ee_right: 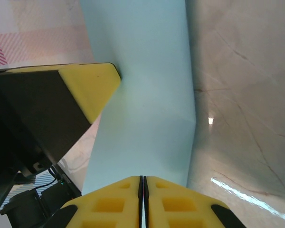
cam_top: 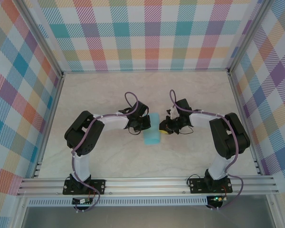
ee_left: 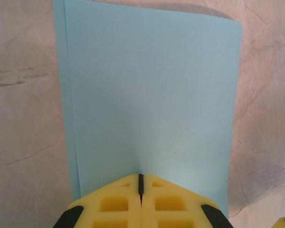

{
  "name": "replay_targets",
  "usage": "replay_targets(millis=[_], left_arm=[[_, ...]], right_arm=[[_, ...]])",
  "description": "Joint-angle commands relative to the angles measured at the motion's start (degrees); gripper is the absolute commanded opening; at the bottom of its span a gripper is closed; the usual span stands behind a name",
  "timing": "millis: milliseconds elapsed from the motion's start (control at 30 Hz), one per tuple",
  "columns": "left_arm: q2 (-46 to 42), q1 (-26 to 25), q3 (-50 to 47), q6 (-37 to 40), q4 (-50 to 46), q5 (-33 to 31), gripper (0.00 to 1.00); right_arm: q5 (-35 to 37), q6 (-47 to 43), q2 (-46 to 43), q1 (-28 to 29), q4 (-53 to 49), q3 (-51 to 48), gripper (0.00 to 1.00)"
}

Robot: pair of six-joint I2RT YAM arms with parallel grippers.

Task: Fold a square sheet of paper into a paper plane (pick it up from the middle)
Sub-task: Fold the square sheet of paper in half at the center of the table.

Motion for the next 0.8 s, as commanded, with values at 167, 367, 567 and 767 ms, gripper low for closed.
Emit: replay_targets(millis=[167,367,567,767], left_arm=[[1.4,-0.1,-2.5,-0.1,-6.8,-4.0,0.04],[1.5,-0.1,-2.4,-0.4,-7.4,-5.4,0.04],[1.6,-0.1,-2.3,-0.4,-7.8,-5.8,0.04],[1.8,-0.1,-2.3,-0.6,-7.5,-5.9,0.04]], right_arm=[[-1.5,-0.8,5.1,0.8,1.1,0.5,0.12],[-0.3,-1.1,8.1,1.3,0.9,-0.5,0.12],[-2.2,-1.2,3.0,1.4,-0.1,-2.1,0.12],[-2.0,-1.7,0.2,2.5,-2.2,-3.9,0.12]])
